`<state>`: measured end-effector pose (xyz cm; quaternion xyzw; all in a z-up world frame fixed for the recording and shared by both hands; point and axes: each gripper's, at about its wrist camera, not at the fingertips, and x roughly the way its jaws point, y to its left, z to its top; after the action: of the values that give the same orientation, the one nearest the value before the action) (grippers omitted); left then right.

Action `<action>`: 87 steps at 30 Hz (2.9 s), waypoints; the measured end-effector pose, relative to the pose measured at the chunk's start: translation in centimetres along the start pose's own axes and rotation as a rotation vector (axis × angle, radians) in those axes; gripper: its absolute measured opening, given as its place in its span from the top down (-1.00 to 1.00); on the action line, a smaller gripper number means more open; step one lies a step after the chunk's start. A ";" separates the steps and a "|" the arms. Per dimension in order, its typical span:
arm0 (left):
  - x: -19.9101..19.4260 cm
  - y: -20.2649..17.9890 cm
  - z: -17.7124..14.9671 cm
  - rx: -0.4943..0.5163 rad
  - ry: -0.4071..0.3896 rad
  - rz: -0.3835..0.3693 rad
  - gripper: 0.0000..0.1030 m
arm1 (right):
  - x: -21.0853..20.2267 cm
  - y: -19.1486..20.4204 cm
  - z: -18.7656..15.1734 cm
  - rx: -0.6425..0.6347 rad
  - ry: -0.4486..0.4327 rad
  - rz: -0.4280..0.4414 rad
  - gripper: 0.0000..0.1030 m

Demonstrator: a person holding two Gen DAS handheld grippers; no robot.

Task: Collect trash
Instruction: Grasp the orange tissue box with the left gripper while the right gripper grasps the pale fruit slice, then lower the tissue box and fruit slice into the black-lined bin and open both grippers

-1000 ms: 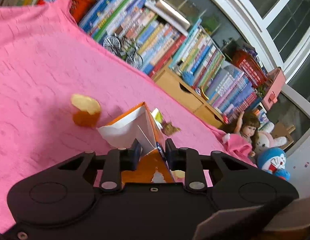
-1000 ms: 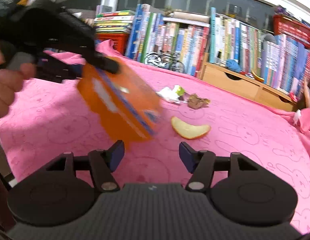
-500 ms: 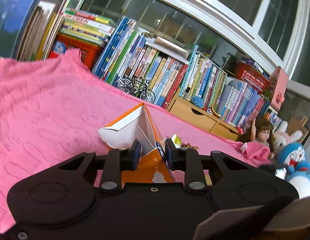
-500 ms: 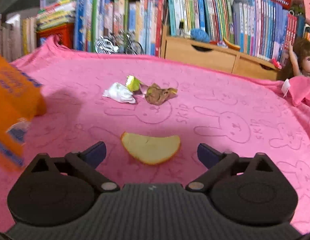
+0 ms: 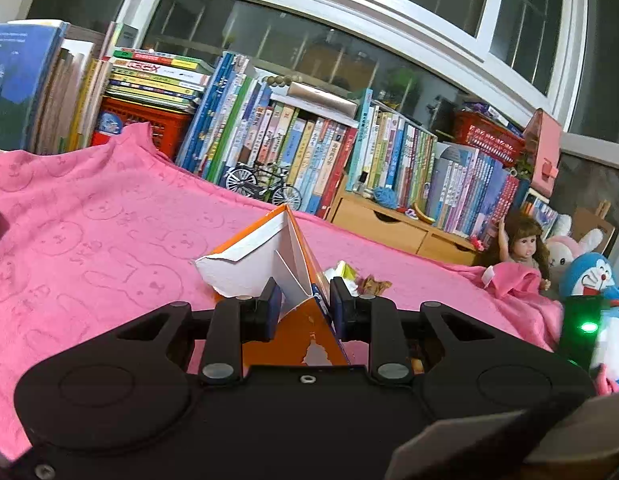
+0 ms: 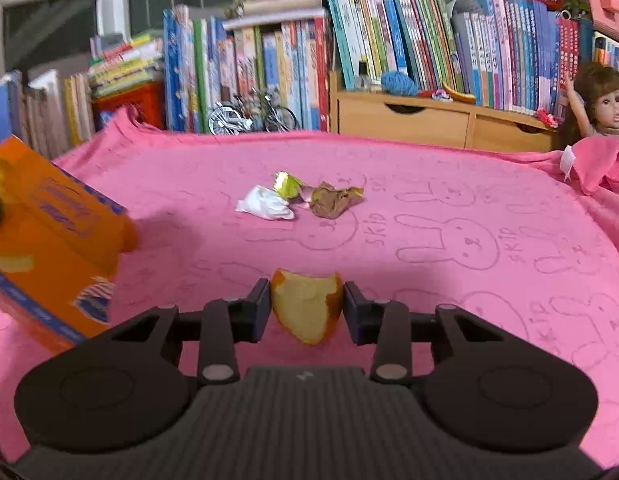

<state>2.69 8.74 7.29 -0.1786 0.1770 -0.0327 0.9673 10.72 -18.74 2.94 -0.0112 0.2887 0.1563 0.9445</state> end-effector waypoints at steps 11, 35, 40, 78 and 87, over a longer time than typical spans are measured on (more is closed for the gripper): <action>-6.8 -0.7 -2.9 -0.041 0.050 -0.122 0.53 | -9.8 1.7 -4.6 -0.004 -0.056 0.136 0.17; -15.5 -1.8 -15.0 0.089 0.450 -0.093 0.68 | -14.9 3.3 -18.1 0.055 0.135 0.203 0.15; -14.1 -2.1 -16.7 0.139 0.530 -0.043 0.68 | -14.2 3.2 -19.5 0.071 0.189 0.199 0.14; -8.5 -0.9 -21.1 0.162 0.712 0.058 -0.03 | -11.4 2.9 -21.2 0.135 0.265 0.187 -0.43; -10.7 -1.9 -16.1 0.169 0.558 -0.004 -0.05 | -14.5 3.0 -17.1 0.078 0.128 0.215 -0.51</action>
<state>-13.05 2.90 -2.51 -0.0816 0.4327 -0.0971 0.8926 -10.83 -21.96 -3.15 0.0465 0.3537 0.2444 0.9017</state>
